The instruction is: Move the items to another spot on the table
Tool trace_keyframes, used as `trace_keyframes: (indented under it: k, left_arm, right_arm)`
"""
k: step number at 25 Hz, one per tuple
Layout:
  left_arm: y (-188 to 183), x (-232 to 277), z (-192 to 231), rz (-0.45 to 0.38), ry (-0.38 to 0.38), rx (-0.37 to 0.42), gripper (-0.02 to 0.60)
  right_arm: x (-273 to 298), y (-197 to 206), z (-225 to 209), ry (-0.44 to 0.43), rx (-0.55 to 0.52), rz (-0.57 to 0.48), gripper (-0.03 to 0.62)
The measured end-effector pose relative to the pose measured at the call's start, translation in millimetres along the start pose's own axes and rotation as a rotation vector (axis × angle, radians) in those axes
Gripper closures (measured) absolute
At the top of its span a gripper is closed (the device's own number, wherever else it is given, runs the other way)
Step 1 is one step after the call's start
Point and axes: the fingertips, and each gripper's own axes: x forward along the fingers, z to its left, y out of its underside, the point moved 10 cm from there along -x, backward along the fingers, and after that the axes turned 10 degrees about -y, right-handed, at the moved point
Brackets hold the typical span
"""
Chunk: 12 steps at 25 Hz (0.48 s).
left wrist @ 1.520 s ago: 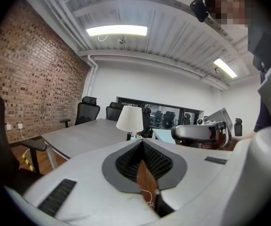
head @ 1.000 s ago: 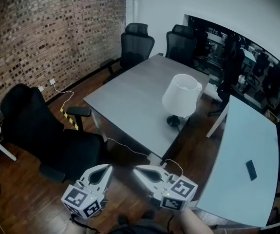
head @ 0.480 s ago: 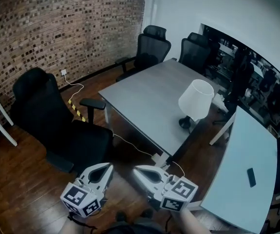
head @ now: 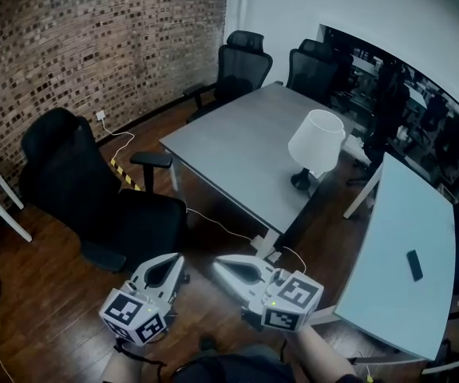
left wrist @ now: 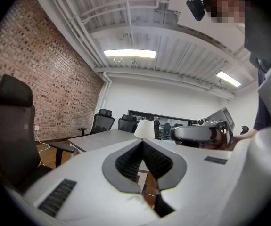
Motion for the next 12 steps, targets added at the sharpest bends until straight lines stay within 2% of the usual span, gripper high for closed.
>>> trace_keyframes:
  k: [6, 12]
  left_arm:
    - [-4.8, 12.9, -30.2, 0.011, 0.030, 0.006, 0.569]
    - [-4.2, 36.2, -89.1, 0.022, 0.079, 0.043, 0.569]
  right_arm:
    - [-34.6, -11.1, 3.1, 0.021, -0.008, -0.034, 0.585]
    - [-96.0, -16.5, 3.9, 0.048, -0.004, -0.065, 0.585]
